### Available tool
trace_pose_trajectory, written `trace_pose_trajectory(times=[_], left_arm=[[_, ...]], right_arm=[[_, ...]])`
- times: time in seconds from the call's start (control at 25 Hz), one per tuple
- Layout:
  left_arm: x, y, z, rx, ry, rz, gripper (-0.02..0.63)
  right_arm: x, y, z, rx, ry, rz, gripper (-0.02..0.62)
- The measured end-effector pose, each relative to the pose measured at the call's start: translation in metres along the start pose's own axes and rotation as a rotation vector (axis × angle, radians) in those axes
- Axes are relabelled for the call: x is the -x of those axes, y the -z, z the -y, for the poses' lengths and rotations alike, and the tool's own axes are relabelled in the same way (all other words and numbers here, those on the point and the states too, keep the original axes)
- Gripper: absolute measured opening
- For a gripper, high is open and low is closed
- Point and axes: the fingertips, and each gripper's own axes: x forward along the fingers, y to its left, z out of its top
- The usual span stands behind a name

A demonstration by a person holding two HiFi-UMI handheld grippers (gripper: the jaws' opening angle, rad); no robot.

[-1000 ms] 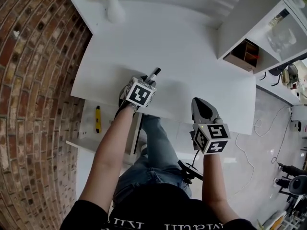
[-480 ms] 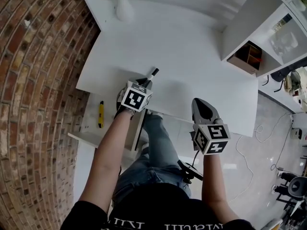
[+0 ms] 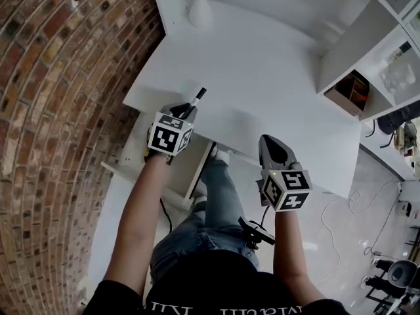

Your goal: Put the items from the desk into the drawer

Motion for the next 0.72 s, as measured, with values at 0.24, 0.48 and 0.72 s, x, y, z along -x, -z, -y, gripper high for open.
trace_pose_trajectory(times=[0.24, 0.48, 0.72], left_arm=[[0.045, 0.016, -0.037, 0.070, -0.096, 0.032, 0.066], [0.078, 0.038, -0.062, 0.127, -0.164, 0.044, 0.066], [0.090, 0.072, -0.062, 0.173, -0.176, 0.013, 0.066]], right_arm=[[-0.009, -0.003, -0.032, 0.030, -0.075, -0.020, 0.006], [-0.018, -0.001, -0.053, 0.061, -0.122, -0.029, 0.006], [-0.029, 0.004, -0.064, 0.071, -0.146, -0.045, 0.006]])
